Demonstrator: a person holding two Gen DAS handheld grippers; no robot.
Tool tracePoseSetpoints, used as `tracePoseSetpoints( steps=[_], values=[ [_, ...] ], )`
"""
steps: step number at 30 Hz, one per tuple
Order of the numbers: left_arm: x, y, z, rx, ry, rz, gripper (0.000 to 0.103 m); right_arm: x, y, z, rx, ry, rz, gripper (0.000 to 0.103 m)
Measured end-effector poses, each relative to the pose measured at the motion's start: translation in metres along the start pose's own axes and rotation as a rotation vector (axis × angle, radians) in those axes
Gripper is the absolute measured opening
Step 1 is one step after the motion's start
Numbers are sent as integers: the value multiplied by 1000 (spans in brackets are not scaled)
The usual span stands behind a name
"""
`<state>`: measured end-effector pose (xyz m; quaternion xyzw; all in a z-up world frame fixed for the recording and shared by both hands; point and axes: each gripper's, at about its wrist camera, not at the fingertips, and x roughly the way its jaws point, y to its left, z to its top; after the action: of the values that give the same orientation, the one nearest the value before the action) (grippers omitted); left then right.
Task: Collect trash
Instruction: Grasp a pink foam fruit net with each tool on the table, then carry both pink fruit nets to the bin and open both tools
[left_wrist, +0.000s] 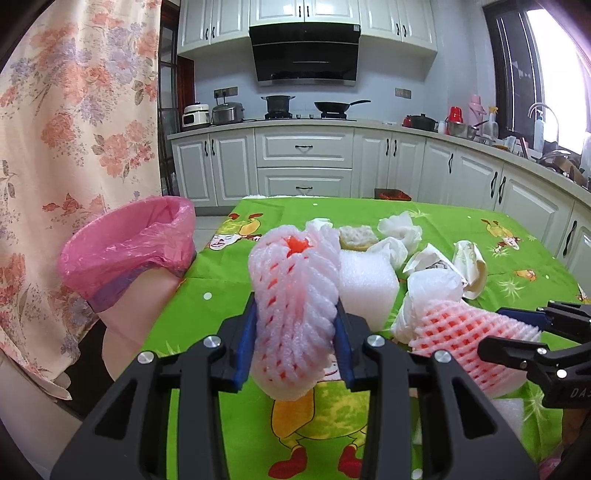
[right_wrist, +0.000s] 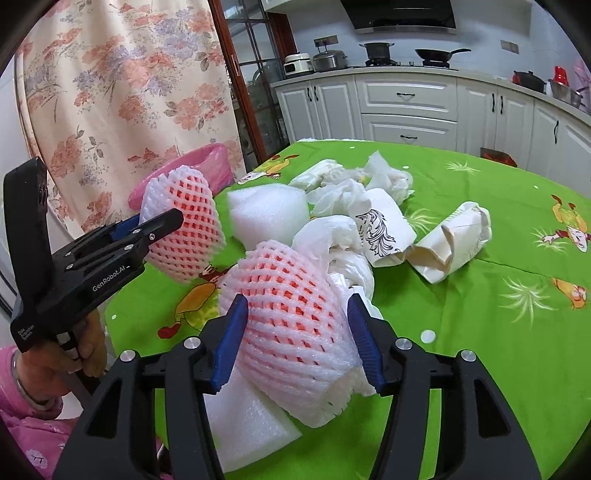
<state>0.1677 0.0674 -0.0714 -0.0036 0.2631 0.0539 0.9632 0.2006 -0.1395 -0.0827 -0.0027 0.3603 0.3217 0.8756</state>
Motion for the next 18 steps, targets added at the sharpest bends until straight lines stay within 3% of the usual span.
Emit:
tracePoseSetpoints(
  steps=[2,6,7,18],
  values=[
    [-3,-1,-1,0,-4,-4,36,-3,1,-3,-11,5,-7,54],
    [-8,0,-2,-4,-14,-10,36,-7,9,-10,-53,9,-26,32],
    [-11,0,-2,-6,-20,-11,36,-8,12,-10,-66,5,-28,30],
    [-32,18,1,-41,-68,-3,36,-37,32,8,-97,-132,-31,28]
  ],
)
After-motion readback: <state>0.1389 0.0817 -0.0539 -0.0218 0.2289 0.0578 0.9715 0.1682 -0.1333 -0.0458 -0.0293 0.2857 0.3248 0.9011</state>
